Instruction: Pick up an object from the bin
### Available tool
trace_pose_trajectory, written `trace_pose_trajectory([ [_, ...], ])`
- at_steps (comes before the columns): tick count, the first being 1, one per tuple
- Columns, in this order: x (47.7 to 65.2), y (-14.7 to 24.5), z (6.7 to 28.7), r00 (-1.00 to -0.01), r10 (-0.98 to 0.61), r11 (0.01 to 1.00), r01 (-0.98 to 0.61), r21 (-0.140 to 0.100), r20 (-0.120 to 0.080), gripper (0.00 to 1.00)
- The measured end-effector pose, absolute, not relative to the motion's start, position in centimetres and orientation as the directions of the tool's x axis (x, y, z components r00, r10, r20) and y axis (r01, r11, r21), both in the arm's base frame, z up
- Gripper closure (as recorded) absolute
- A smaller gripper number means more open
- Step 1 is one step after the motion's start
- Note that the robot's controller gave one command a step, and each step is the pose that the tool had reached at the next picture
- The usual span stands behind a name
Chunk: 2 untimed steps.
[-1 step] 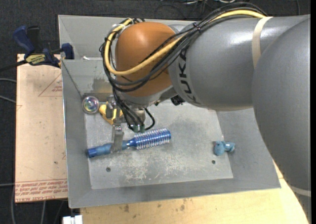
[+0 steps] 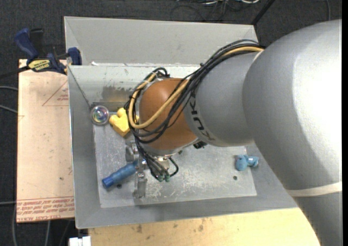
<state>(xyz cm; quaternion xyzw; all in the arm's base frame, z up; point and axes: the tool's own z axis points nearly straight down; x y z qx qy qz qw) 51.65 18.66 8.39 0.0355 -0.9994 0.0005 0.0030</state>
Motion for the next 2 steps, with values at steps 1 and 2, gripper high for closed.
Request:
trace_pose_trajectory([
  [1, 51.9, 18.8, 8.8, -0.997, -0.071, 0.997, -0.071, 0.002, 0.0, 1.0],
  [2, 49.6, 18.9, 18.2, -0.995, -0.096, 0.995, -0.096, 0.003, -0.006, 1.0],
])
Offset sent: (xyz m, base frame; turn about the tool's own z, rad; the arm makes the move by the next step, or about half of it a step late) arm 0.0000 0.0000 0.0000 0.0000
